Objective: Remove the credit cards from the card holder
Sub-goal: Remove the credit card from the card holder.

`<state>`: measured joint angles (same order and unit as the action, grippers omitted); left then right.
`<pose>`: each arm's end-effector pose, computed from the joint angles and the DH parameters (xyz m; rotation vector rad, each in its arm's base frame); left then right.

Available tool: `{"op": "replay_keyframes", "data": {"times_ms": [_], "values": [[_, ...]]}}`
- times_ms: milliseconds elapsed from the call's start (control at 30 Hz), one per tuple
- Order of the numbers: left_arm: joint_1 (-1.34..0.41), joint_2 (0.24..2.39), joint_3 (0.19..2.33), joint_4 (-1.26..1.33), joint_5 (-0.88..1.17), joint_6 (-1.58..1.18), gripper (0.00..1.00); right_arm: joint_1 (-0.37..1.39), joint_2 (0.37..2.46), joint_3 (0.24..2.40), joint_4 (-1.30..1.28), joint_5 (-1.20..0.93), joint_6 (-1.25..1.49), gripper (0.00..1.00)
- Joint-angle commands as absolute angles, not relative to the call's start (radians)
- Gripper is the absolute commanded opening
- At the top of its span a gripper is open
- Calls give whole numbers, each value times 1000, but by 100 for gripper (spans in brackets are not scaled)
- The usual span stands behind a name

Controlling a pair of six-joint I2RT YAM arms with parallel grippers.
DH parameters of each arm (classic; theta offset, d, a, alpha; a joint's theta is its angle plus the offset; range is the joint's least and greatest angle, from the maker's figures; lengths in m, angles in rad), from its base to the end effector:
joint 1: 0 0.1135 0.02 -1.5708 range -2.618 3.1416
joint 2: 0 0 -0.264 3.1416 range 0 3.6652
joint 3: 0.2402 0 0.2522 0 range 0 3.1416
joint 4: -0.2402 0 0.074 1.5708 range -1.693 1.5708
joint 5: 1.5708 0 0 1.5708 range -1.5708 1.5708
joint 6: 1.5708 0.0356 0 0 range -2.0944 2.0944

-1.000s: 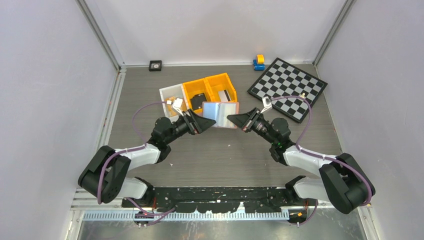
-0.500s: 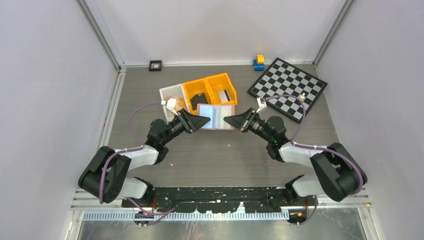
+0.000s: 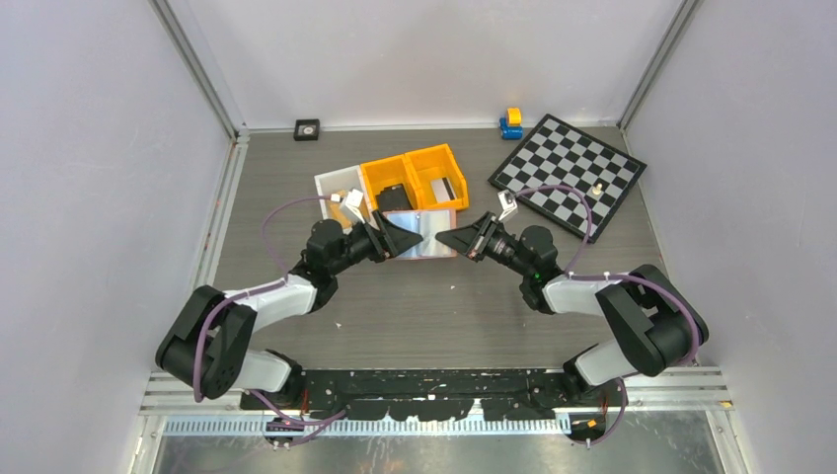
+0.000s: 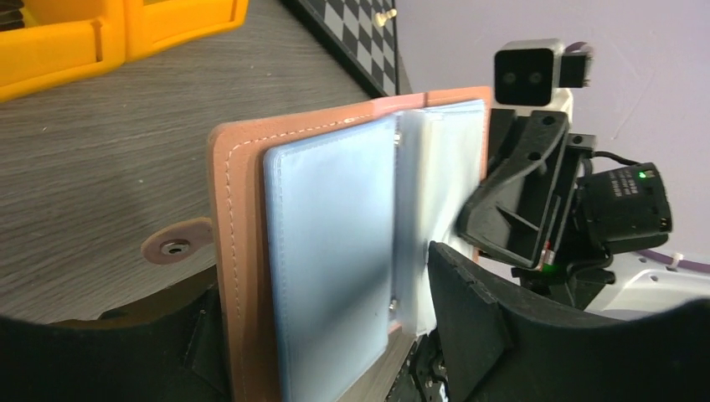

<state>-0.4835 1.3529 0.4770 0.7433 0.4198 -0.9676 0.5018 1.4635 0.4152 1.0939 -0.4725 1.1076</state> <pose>0.2336 -0.1390 0.2074 -0.1102 1.9102 -1.3925 0.2303 0.1448 0.1985 0.0995 1.7735 1.5866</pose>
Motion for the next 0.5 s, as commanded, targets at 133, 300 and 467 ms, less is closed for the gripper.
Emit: {"op": "replay_keyframes", "data": {"times_ms": [133, 300, 467], "values": [[-492, 1408, 523, 759, 472, -969, 75, 523, 1474, 463, 1167, -519, 1114, 1], [-492, 1415, 529, 725, 456, -960, 58, 526, 1473, 462, 1168, -518, 1113, 6], [-492, 1398, 502, 804, 471, -980, 77, 526, 1445, 460, 1100, -487, 1077, 6]]}}
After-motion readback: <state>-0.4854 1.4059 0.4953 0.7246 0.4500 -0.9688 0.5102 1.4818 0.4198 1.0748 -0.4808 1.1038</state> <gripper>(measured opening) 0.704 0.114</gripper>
